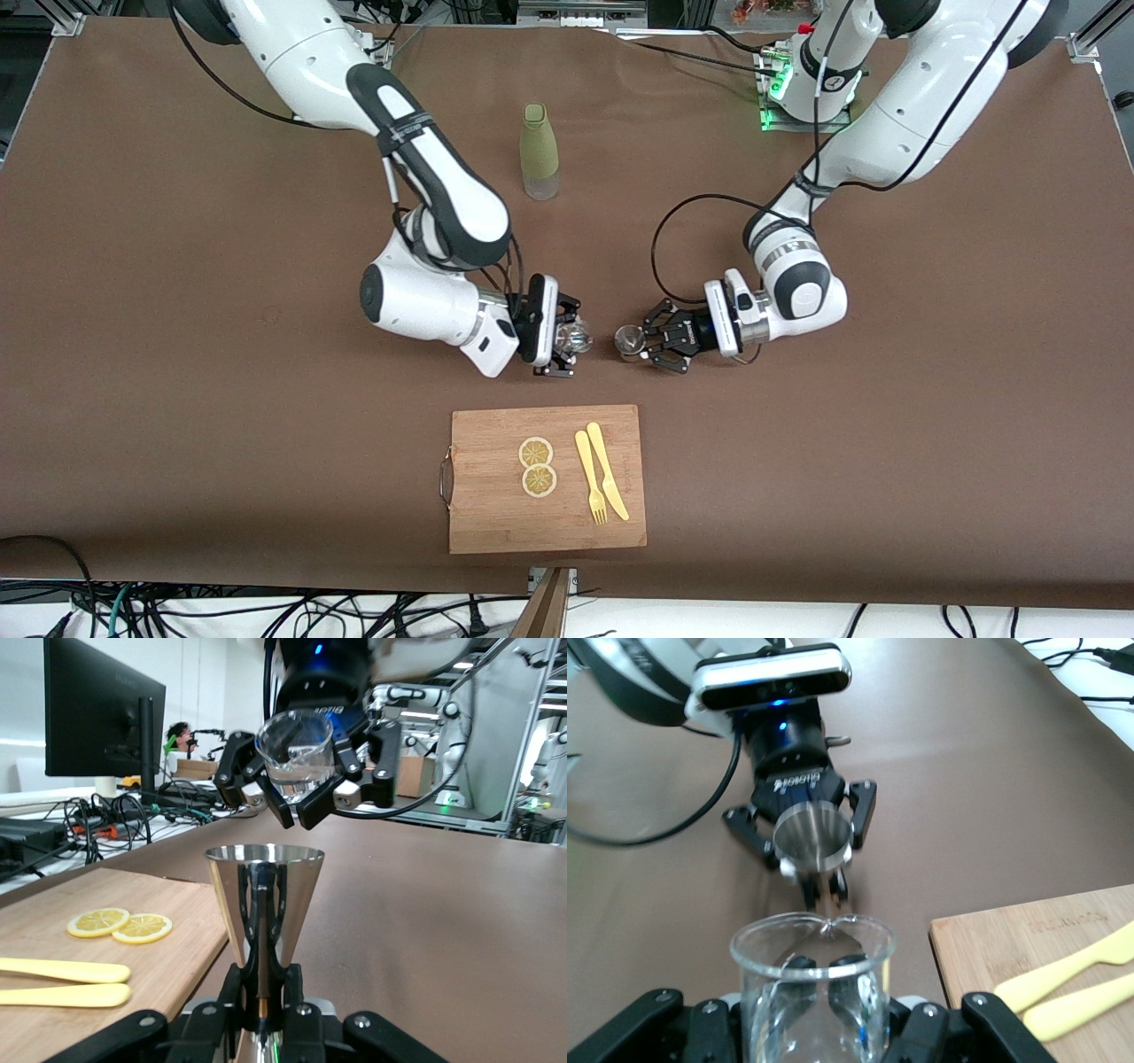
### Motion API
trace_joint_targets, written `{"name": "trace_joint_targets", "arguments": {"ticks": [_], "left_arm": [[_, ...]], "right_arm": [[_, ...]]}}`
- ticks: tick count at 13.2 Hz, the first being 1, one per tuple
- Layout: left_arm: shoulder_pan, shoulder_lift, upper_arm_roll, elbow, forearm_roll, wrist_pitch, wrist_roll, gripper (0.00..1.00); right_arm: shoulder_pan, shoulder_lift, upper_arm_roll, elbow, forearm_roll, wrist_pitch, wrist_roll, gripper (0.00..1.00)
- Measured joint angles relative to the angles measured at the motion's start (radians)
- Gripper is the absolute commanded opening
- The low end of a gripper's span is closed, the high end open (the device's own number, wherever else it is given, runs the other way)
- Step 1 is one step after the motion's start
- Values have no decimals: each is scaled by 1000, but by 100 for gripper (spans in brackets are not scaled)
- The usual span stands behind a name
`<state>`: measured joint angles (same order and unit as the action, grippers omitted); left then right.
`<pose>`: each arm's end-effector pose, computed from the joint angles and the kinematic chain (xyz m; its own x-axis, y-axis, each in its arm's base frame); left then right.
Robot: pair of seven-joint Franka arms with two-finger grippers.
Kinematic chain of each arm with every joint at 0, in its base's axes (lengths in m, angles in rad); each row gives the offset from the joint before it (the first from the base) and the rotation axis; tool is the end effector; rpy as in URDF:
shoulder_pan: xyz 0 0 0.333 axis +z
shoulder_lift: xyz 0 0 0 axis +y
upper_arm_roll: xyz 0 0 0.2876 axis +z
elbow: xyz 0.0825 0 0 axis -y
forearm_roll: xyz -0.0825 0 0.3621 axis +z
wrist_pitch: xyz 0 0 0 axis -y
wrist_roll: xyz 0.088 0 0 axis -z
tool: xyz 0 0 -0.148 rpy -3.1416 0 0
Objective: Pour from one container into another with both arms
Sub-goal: 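Carry the glass cup back with the right gripper while the left gripper returns the jigger, then lower the glass cup and open the right gripper while the left gripper releases the jigger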
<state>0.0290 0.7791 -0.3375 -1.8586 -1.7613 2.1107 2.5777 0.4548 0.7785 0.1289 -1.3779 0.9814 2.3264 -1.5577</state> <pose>0.5592 -0.2592 0.1197 0.1297 -0.1302 0.9830 -0.9715 -0.2151 0.0997 0.6003 0.4214 0.2420 0.1477 0.6559 0.7402 0.9879 -0.0621 -0.1421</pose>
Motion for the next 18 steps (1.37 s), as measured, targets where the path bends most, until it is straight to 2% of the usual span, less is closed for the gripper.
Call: {"name": "trace_joint_targets", "arguments": {"ticks": [4,7,10,15,18], "left_arm": [[94,-8,50,-19,170,-165,-6,0],[157,-16,171,-23,348,-375,-7,0],[191,-20,308,-25,459,-551,-1,0],[208,-21,502,-35,507,-702,145,0],[222,0,565,-42,508,-729,182,0]], "right_arm": [[-147,-14,-5,1,95,-260,-179,0],[-263,-14,-8,1,102,-447,-299,0],[-373,-10,-13,-21,102,-566,-438,0],[-561,54,-17,-109,102,-693,-703,0],[-661,125,-21,-130,85,-728,-828,0]]}}
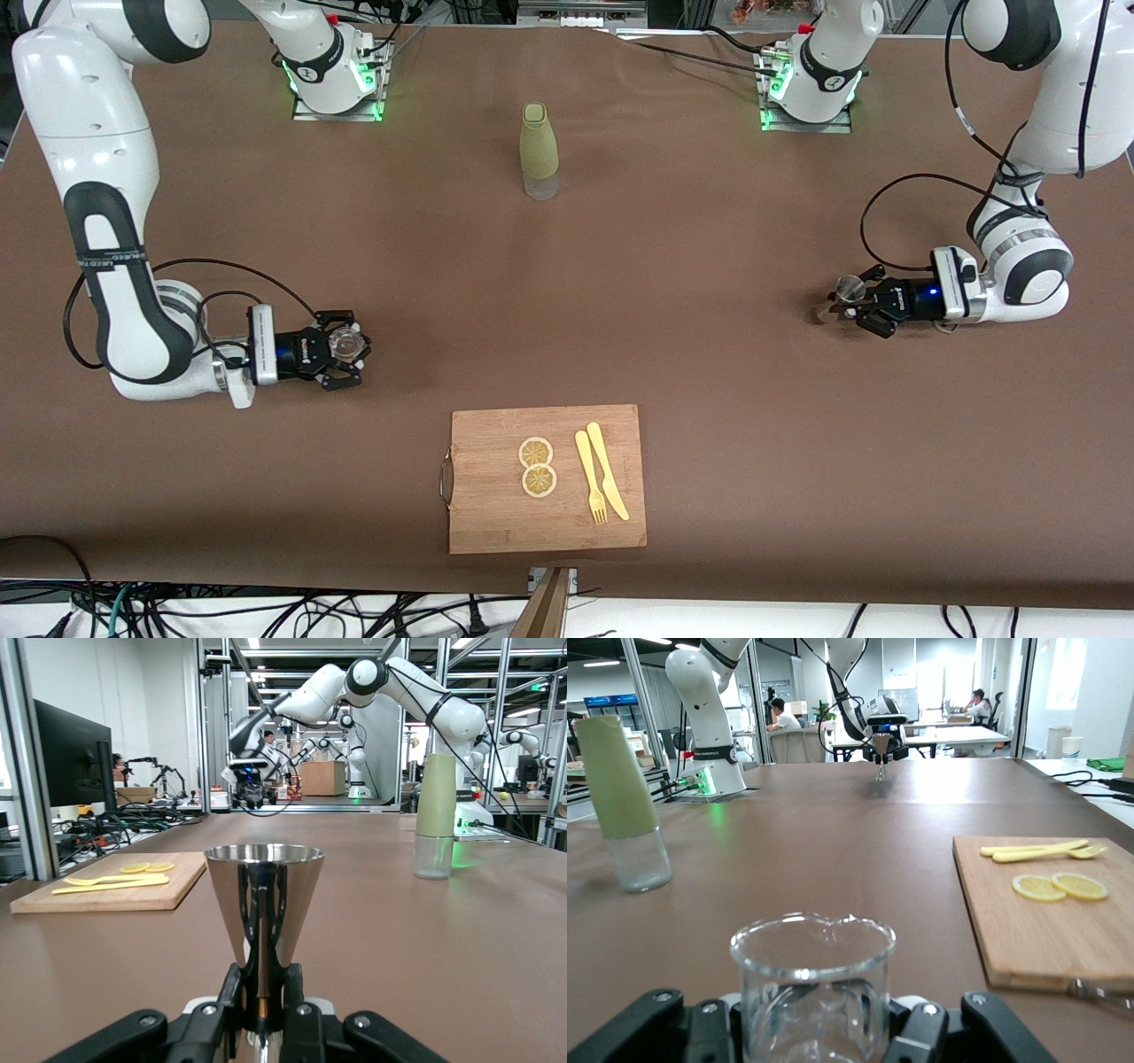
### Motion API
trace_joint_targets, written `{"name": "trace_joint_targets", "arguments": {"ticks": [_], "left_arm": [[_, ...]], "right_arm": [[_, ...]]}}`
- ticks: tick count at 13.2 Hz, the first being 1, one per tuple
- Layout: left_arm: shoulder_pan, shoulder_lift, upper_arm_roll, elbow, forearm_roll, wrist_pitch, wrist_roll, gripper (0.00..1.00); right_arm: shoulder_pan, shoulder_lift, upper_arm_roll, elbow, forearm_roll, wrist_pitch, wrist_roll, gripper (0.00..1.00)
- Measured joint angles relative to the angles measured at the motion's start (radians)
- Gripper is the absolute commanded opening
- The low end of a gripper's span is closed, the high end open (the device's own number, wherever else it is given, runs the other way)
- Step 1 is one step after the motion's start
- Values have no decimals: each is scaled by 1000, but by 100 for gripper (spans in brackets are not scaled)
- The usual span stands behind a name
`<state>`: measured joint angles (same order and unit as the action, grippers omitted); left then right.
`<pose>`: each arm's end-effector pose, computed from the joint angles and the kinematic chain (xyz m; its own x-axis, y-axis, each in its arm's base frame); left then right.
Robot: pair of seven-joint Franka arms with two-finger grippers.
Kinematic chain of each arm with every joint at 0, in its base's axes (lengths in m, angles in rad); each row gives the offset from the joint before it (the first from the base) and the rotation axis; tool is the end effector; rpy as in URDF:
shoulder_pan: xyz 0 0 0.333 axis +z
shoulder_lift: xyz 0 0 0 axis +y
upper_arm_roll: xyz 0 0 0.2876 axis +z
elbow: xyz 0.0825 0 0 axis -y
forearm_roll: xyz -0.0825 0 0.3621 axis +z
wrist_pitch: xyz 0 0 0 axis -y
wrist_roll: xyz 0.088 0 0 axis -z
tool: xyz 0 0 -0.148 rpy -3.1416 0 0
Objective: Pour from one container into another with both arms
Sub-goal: 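Lower the glass cup and open the right gripper while the left gripper releases the jigger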
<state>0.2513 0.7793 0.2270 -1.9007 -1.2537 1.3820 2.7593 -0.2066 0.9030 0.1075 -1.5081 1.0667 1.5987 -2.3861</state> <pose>0.4869 0.0843 0.1017 -0.0044 -0.1213 0.9926 -0.9990 -0.0438 -0.0098 0.6041 0.0614 0.1293 -0.0103 0.2730 0.9620 0.9774 0.2058 -0.0479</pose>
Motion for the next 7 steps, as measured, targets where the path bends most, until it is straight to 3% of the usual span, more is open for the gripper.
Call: {"name": "trace_joint_targets", "arguments": {"ticks": [7], "left_arm": [[9,87,16,9,0,-21,39,0]], "right_arm": [[-114,132,-5,-5,-22,-6,-145,0]]}}
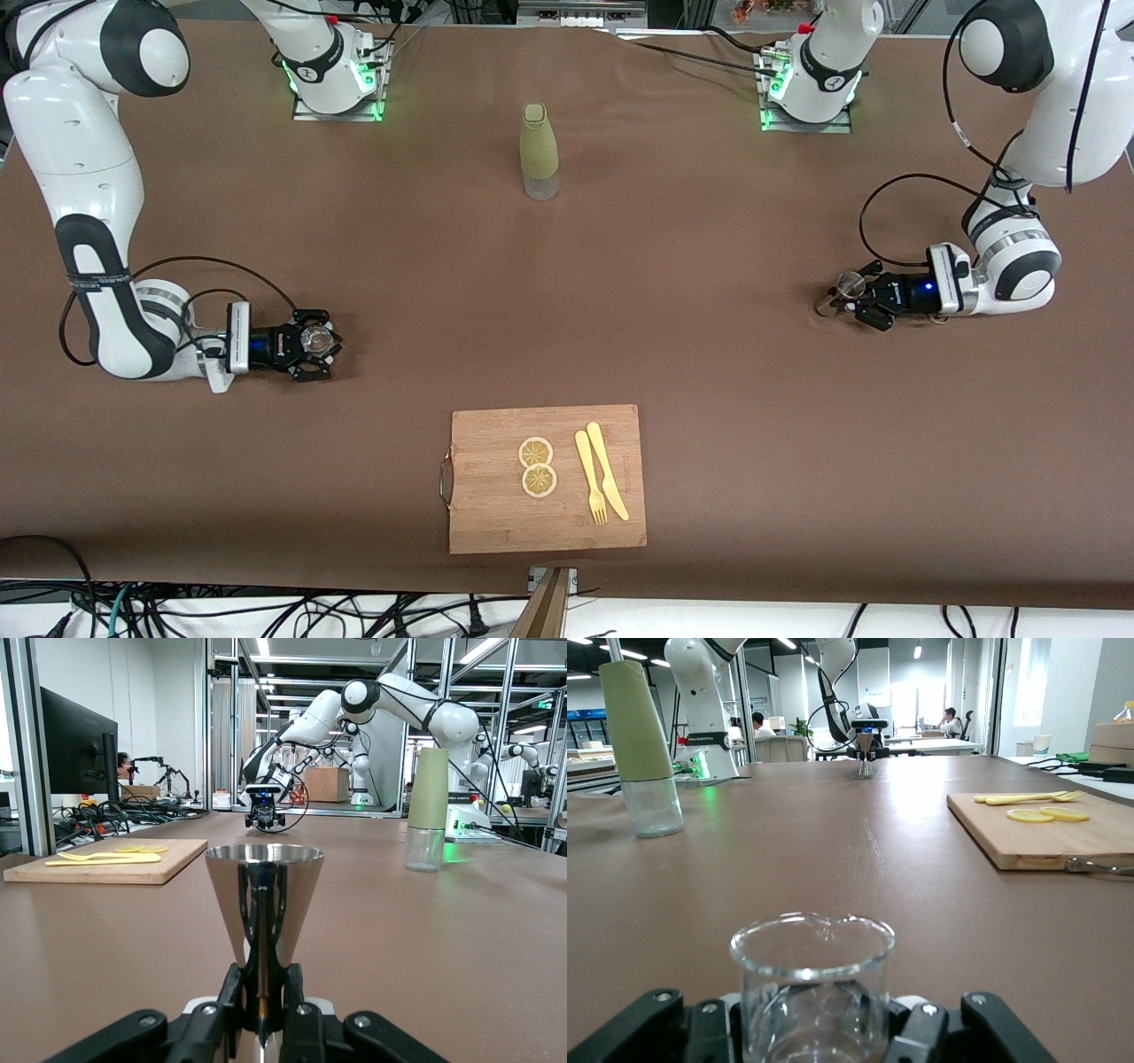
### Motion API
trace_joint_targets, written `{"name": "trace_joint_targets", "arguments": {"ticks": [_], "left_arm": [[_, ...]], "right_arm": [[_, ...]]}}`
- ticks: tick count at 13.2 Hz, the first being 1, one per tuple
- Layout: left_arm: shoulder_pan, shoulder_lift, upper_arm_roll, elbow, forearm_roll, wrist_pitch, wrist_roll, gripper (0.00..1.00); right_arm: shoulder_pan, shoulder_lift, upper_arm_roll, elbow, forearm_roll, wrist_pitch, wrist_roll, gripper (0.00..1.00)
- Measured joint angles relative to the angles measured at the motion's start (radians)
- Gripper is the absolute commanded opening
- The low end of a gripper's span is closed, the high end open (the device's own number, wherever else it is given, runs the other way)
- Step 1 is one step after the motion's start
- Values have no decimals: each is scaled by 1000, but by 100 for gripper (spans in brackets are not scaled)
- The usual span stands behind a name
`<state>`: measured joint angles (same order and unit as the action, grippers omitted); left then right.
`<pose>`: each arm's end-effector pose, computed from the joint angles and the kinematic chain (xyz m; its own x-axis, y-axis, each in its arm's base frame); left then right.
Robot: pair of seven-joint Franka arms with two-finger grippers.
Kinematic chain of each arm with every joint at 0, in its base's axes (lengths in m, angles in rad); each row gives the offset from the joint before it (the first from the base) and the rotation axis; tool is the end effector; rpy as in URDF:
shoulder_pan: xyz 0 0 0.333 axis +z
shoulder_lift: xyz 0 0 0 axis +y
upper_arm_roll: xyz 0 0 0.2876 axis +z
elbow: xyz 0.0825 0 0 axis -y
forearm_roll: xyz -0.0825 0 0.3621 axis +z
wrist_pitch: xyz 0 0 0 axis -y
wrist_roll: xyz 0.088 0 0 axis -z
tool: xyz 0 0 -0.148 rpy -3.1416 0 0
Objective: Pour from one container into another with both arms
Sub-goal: 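Lower the glass cup and open the right gripper while the left gripper releases the jigger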
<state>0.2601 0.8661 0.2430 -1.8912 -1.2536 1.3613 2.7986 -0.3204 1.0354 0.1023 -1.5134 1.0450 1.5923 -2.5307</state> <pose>0.4657 0.0900 0.0639 0.0353 -0.0969 0.9947 -0.9983 -0.0501 0.0306 0.5715 0.0003 0.0515 0.0043 0.2253 0.9743 0.9881 0.1490 -0.0388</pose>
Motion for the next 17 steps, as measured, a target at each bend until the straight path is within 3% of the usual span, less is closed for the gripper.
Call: {"name": "trace_joint_targets", "arguments": {"ticks": [1,3,4,5,6,12,15,17], "left_arm": [[0,10,0,5,0,0,0,0],[0,29,0,20,0,-5,1,13],[1,35,1,28,3,-12,1,19],[2,41,1,36,5,-19,1,24],[2,48,2,47,9,-28,1,99],[3,85,36,127,23,-14,-5,100],[2,85,70,249,118,1,-84,100],[2,78,106,330,166,2,-178,100]], "right_arm": [[-1,9,0,0,0,0,-12,0],[-1,17,0,0,0,0,-23,0],[-1,18,0,0,-2,0,-25,7],[-1,18,0,0,-4,-1,-25,33],[-1,18,0,0,-4,-1,-25,99],[-2,18,-25,0,-13,-14,-24,100],[-2,10,-61,9,-37,-41,-2,100],[-3,-11,-117,22,-74,-69,56,100]]}}
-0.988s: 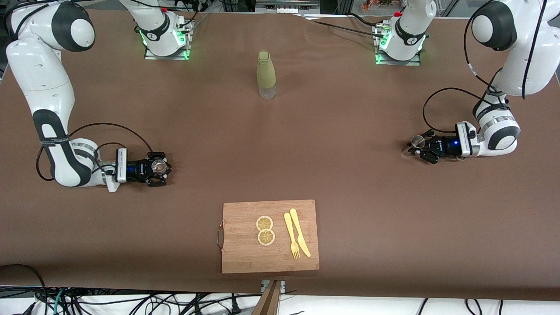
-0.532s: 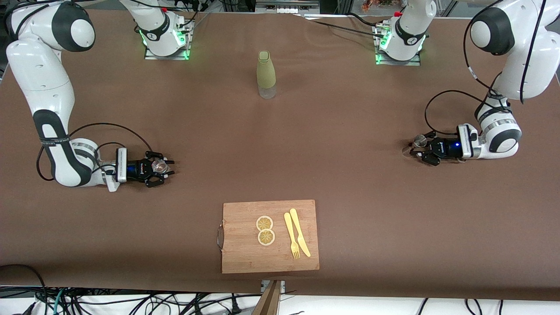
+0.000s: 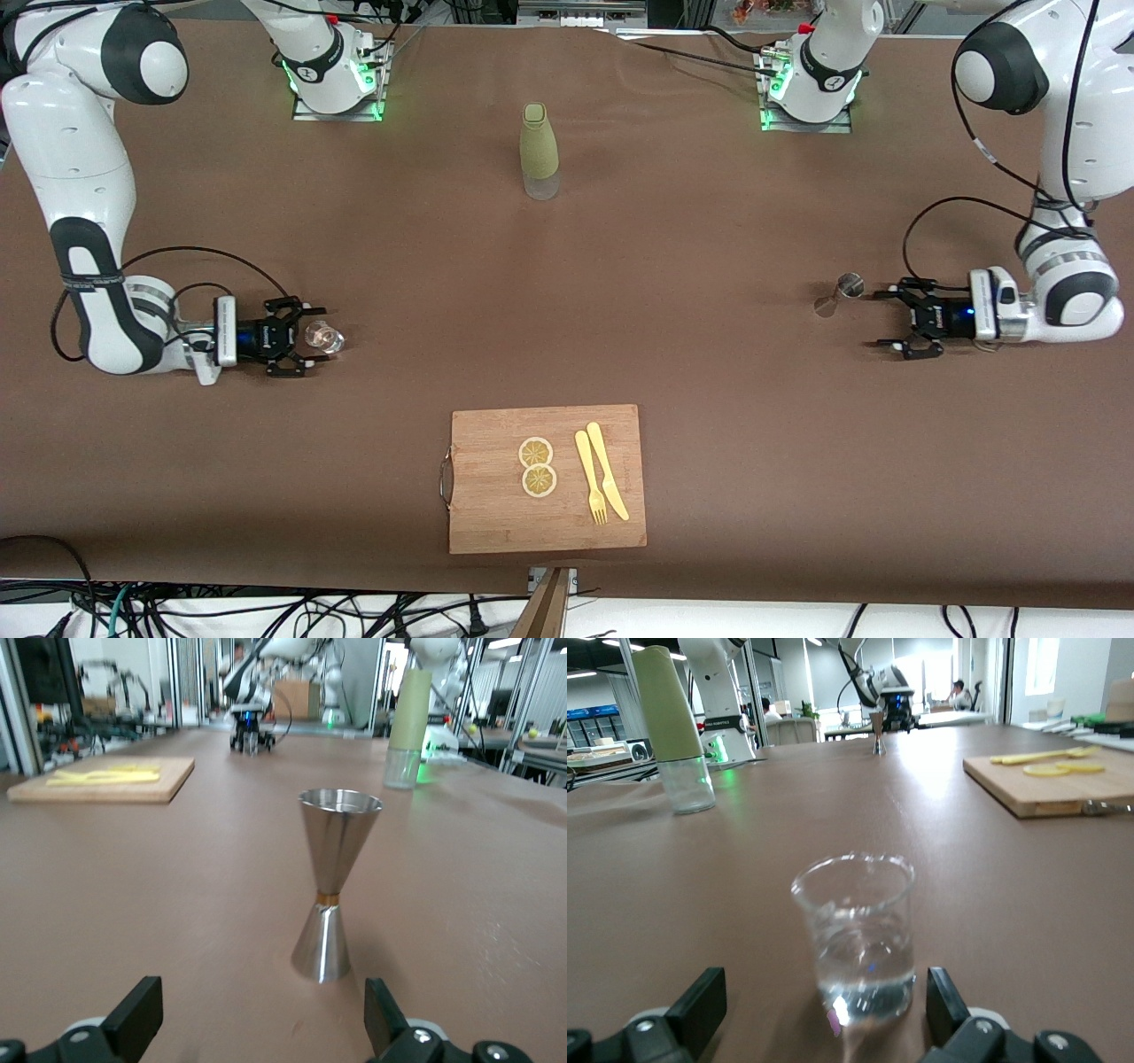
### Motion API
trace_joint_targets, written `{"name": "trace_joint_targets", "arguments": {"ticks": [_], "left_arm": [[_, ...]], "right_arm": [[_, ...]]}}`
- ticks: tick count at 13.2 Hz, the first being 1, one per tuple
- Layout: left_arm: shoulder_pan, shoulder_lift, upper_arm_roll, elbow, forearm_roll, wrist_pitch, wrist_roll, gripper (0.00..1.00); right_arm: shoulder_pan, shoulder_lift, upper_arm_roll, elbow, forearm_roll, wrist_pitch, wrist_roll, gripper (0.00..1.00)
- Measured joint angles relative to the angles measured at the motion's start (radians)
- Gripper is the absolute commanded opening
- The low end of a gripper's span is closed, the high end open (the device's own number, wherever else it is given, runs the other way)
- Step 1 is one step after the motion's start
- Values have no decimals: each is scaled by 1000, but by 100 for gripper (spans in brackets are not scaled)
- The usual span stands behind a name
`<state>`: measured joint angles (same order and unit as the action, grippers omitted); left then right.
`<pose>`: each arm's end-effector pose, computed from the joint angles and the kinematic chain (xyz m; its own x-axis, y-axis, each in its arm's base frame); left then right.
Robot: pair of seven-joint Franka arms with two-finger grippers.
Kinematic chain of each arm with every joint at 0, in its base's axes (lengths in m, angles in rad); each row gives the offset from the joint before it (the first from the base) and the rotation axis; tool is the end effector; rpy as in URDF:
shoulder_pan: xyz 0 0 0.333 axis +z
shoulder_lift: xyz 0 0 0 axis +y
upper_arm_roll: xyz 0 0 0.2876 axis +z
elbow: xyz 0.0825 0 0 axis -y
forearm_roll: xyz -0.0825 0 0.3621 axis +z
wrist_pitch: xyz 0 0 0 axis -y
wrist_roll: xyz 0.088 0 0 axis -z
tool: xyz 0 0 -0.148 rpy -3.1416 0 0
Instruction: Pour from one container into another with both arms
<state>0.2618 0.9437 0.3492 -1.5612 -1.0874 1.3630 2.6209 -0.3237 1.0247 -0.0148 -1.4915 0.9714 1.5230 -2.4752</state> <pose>0.5185 0.1757 0.0876 0.0559 -0.3582 0.9320 -0.9961 0.0438 0.0765 0.5553 -0.0621 0.0493 0.0801 0.3211 0.9437 0.9783 0.1564 -0.1363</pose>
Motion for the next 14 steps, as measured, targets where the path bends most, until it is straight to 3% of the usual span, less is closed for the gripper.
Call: {"name": "trace_joint_targets", "arguments": {"ticks": [4,9,11,14], "left_arm": [[-4,-87,31,116,157,54,-400,100],[-72,-285,27,153,346,72,-1041,100],[-122,-374,-15,158,422,93,-1317,100],[-149,-490,-173,182,624,132,-1773,100]], "right_arm": [[-8,-97,-101,19,-106,-54,176,100],[2,-287,-111,27,-254,-89,605,100],[13,-357,-107,27,-306,-102,795,100],[50,-459,-103,29,-408,-121,1079,100]]}}
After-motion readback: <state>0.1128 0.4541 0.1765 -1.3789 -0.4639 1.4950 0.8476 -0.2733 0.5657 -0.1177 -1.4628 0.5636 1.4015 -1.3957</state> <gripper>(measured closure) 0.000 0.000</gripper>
